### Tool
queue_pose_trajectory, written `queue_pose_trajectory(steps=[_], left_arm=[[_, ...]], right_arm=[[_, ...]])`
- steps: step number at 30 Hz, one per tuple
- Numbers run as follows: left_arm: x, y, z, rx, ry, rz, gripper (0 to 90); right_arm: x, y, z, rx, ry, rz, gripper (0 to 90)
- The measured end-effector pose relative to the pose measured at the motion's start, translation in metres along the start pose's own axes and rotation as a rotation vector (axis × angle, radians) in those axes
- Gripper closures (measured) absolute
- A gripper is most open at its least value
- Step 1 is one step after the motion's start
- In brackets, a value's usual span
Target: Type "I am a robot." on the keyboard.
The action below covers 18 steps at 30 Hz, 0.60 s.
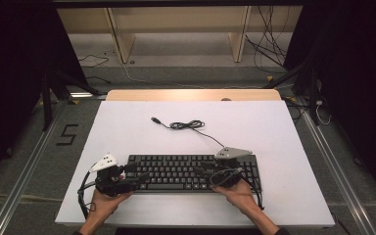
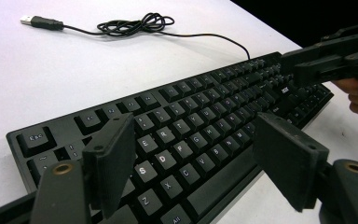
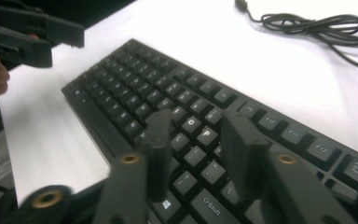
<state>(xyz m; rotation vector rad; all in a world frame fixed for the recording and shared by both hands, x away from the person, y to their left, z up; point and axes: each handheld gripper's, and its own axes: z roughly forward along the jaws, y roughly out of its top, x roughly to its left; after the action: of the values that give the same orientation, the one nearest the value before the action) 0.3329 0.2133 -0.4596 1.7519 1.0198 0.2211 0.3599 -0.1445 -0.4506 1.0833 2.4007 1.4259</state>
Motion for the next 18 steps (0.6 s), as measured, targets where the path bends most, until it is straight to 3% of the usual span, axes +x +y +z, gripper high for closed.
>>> queue_pose_trajectory(steps=[10, 18], left_arm=[[0.0, 0.0, 0.0, -0.002, -0.002, -0.005, 28.9], [0.0, 0.0, 0.0, 0.002, -0.011, 0.002, 27.3]], right_arm=[[-0.003, -0.001, -0.023, -0.075, -0.016, 0.008, 43.9], [-0.009, -0.007, -0.041, -0.115, -0.04, 0.026, 35.9]])
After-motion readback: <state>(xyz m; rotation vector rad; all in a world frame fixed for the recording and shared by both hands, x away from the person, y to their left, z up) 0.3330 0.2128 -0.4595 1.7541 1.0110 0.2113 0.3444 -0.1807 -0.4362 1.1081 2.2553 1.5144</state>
